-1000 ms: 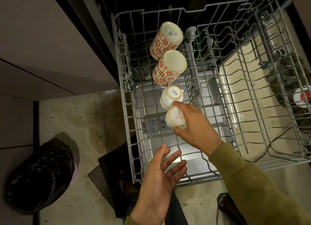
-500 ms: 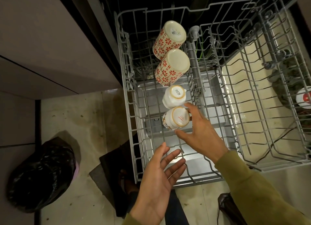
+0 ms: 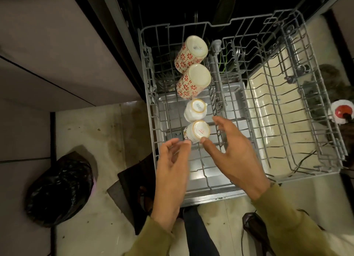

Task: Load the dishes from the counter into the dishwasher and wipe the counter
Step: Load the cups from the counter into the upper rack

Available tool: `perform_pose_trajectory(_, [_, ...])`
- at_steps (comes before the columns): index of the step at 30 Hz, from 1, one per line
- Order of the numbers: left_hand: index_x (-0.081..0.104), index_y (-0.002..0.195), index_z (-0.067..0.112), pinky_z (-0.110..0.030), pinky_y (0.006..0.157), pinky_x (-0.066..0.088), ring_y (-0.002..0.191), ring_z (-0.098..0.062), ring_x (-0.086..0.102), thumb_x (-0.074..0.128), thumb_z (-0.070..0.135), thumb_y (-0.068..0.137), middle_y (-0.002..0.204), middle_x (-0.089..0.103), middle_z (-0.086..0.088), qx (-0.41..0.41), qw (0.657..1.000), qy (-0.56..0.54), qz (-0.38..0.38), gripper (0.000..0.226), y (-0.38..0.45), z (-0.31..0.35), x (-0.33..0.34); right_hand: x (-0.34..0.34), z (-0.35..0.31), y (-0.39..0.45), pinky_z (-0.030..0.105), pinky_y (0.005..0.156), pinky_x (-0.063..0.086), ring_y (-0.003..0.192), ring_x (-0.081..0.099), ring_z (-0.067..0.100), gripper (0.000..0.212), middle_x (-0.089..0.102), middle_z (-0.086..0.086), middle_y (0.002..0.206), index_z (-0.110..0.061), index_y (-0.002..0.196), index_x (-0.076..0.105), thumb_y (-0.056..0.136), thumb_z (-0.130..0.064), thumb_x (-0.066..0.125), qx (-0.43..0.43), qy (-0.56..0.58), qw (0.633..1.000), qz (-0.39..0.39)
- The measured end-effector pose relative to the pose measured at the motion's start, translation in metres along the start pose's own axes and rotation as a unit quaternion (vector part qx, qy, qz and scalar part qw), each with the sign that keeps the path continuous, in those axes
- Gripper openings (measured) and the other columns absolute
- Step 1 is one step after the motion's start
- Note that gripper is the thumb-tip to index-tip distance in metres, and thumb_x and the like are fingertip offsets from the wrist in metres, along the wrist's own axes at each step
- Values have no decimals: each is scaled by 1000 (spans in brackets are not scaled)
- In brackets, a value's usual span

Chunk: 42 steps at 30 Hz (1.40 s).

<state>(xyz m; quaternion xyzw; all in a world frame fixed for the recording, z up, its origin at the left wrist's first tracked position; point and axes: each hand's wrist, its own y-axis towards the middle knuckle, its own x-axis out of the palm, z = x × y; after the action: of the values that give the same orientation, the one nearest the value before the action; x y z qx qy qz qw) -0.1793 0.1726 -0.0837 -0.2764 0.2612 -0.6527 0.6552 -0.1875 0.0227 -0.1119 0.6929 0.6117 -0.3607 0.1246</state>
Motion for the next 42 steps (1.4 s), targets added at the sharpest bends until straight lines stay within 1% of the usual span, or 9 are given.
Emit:
perform_pose_trajectory(5, [61,120,24,-8,78,48,101,4,63,62,37,93,111,68,12,70,997,4,10,30,-35,60,-9,-50,-64,-23,13,103,29,124,38,-8,53,46,-21,131,-28,143,42,94,-42,59,-32,22,999,23])
perform_pose_trajectory(9, [61,120,26,-15,84,47,105,5,63,62,40,93,114,68,13,121,992,21,13,31,-77,107,-21,-93,-113,-42,-5,96,21,120,35,-17,52,43,-25,133,-30,143,43,95,-43,58,-60,32,997,33])
perform_pose_trajectory(11, [60,121,26,-16,86,46,108,4,62,61,40,94,116,67,13,134,990,25,16,30,-103,127,-28,-114,-137,-54,-6,96,18,125,32,-13,56,39,-24,135,-28,145,41,95,-46,56,-70,22,997,31])
perform_pose_trajectory(15, [60,123,24,-11,86,49,106,4,63,59,41,93,116,68,12,184,981,48,22,35,-158,154,-40,-147,-180,-80,17,108,31,130,37,-4,56,44,-15,145,-23,145,43,95,-47,53,-110,32,992,46])
perform_pose_trajectory(19, [59,124,24,-23,97,49,110,1,63,58,54,80,119,67,11,214,975,50,42,53,-204,160,-52,-163,-204,-108,41,108,43,134,39,3,50,45,-12,147,-31,141,43,97,-53,49,-133,48,989,44])
perform_pose_trajectory(23, [60,123,24,-24,99,48,112,1,62,59,50,81,121,67,10,229,969,24,84,49,-232,156,-67,-165,-217,-128,20,107,33,131,36,-4,56,43,-12,148,-30,143,41,94,-57,48,-149,52,987,20])
perform_pose_trajectory(28, [61,122,21,-20,96,47,111,0,63,58,48,81,119,69,9,247,961,-34,118,50,-248,157,-89,-150,-242,-146,27,110,37,136,38,1,64,43,-12,150,-30,145,40,91,-64,45,-185,42,982,-11])
perform_pose_trajectory(38, [63,118,23,-22,92,48,107,-1,65,57,50,82,111,71,12,291,947,-65,123,45,-241,188,-165,-102,-318,-143,9,100,26,127,34,-8,64,39,-25,137,-36,143,39,85,-60,52,-220,34,975,-13])
perform_pose_trajectory(42, [62,118,27,-19,90,48,108,1,64,56,53,82,112,70,16,307,943,-52,120,45,-233,206,-218,-71,-363,-138,18,106,28,130,33,-6,62,38,-26,140,-43,139,37,83,-62,52,-208,55,977,2])
